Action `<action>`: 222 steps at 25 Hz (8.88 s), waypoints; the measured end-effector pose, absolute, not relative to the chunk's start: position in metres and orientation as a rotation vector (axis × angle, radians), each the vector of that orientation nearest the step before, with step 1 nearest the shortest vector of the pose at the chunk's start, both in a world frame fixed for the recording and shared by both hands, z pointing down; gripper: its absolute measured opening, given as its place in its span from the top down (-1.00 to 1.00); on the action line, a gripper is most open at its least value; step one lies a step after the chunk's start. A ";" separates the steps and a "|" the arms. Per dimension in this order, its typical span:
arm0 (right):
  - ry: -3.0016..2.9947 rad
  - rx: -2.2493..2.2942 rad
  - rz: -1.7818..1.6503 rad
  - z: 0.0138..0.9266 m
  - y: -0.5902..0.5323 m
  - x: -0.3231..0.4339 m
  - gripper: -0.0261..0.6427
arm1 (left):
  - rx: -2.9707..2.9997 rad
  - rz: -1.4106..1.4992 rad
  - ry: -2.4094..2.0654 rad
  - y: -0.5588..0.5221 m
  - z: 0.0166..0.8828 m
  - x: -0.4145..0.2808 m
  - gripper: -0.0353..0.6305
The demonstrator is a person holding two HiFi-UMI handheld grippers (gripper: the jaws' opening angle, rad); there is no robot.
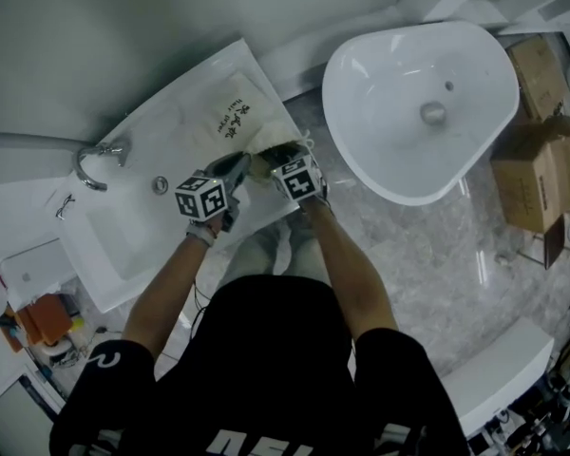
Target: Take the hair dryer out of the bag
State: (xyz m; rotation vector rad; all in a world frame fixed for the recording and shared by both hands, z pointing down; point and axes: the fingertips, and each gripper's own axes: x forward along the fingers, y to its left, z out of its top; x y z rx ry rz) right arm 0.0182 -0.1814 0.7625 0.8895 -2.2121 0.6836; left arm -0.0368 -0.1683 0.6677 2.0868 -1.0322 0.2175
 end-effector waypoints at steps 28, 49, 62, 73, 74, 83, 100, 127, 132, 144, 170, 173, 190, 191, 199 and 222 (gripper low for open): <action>-2.236 1.033 0.814 0.716 -0.141 0.064 0.77 | 2.227 0.580 -0.981 -0.206 0.721 -0.094 0.64; -2.154 1.190 0.804 0.714 -0.094 0.137 0.77 | 2.217 0.598 -0.956 -0.202 0.732 -0.075 0.61; -2.153 1.057 0.631 0.710 -0.099 0.117 0.31 | 2.264 0.568 -0.942 -0.182 0.710 -0.050 0.61; -2.021 0.847 0.581 0.770 -0.118 0.079 0.18 | 2.263 0.551 -0.888 -0.154 0.710 -0.034 0.61; -2.012 0.839 0.586 0.772 -0.119 0.078 0.17 | 2.263 0.547 -0.884 -0.153 0.710 -0.033 0.61; -1.946 0.810 0.604 0.771 -0.116 0.077 0.28 | 2.245 0.517 -0.879 -0.146 0.711 -0.031 0.61; -1.961 0.777 0.750 0.769 -0.115 0.069 0.37 | 2.338 0.504 -0.829 -0.101 0.680 -0.008 0.56; -2.028 0.796 0.908 0.732 -0.088 0.092 0.38 | 2.319 0.589 -0.920 -0.115 0.695 0.005 0.77; -2.019 0.854 0.826 0.728 -0.088 0.117 0.38 | 2.354 0.568 -0.884 -0.110 0.685 0.017 0.77; -2.038 0.807 0.820 0.715 -0.080 0.113 0.38 | 2.345 0.523 -0.961 -0.117 0.675 0.004 0.76; -1.980 0.775 0.654 0.703 -0.082 0.129 0.39 | 2.345 0.560 -0.726 -0.131 0.684 0.004 0.63; -1.979 0.786 0.648 0.703 -0.080 0.134 0.39 | 2.360 0.480 -0.647 -0.124 0.674 0.016 0.61; -1.980 0.797 0.636 0.704 -0.058 0.148 0.39 | 2.375 0.615 -0.818 -0.154 0.684 0.019 0.61; -1.987 0.816 0.658 0.701 -0.058 0.152 0.39 | 2.372 0.634 -0.834 -0.157 0.687 0.017 0.61; -2.056 0.937 0.751 0.676 -0.064 0.174 0.39 | 2.236 0.731 -0.968 -0.171 0.716 -0.031 0.61; -2.367 0.887 0.638 0.596 -0.185 0.098 0.39 | 2.394 0.194 -1.279 -0.167 0.553 -0.081 0.90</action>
